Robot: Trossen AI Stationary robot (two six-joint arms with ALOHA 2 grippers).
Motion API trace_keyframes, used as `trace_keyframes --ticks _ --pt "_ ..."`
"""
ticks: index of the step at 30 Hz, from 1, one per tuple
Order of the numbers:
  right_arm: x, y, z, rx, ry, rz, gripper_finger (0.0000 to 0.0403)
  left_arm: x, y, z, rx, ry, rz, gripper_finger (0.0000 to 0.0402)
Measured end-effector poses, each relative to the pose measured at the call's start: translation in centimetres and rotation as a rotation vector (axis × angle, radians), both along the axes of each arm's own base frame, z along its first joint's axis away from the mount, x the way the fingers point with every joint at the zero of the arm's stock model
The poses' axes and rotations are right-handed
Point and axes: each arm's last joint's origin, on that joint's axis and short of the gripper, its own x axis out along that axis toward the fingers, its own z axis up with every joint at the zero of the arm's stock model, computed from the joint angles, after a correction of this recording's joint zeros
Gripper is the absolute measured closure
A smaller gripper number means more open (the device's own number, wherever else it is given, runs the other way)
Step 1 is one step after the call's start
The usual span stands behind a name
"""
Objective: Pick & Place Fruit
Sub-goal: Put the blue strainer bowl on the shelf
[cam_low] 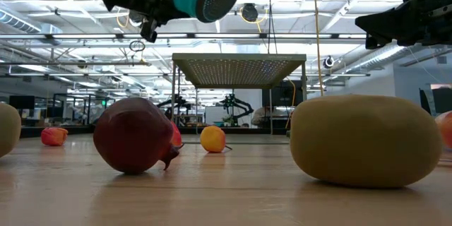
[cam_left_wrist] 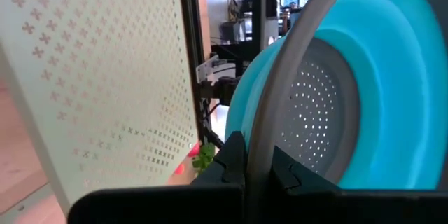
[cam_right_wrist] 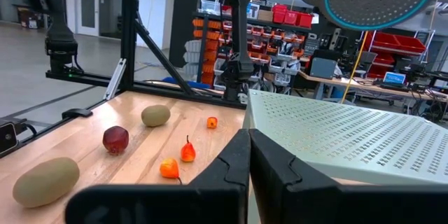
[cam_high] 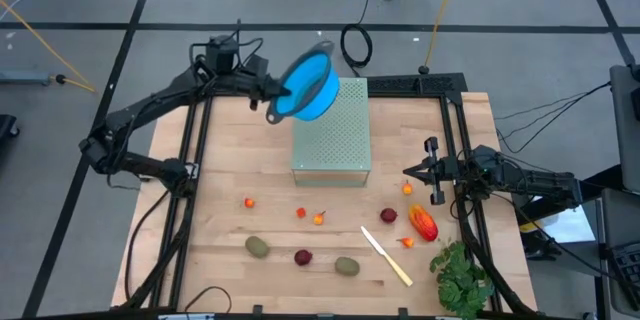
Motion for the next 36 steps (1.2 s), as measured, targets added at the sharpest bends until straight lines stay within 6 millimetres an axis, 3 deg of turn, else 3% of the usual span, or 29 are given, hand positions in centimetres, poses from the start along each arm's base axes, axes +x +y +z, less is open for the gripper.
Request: trace_keyframes --ticks 16,23,30,36 --pt "0.0 0.0 0.0 0.0 0.0 0.0 0.0403 1.9 -1.9 0.0 0.026 0.043 0.071 0.04" --pt "0.0 0.0 0.0 0.0 0.0 0.0 0.0403 2.1 -2.2 2.6 0.082 0.03 0.115 0.0401" --pt "0.0 0.0 0.0 0.0 0.0 0.0 0.0403 1.8 -2.5 3.9 0.106 0.096 0.163 0.0401" --pt "0.0 0.0 0.0 0.0 0.0 0.0 0.0403 2.9 -2.3 4.8 0.096 0.131 0.146 0.0401"
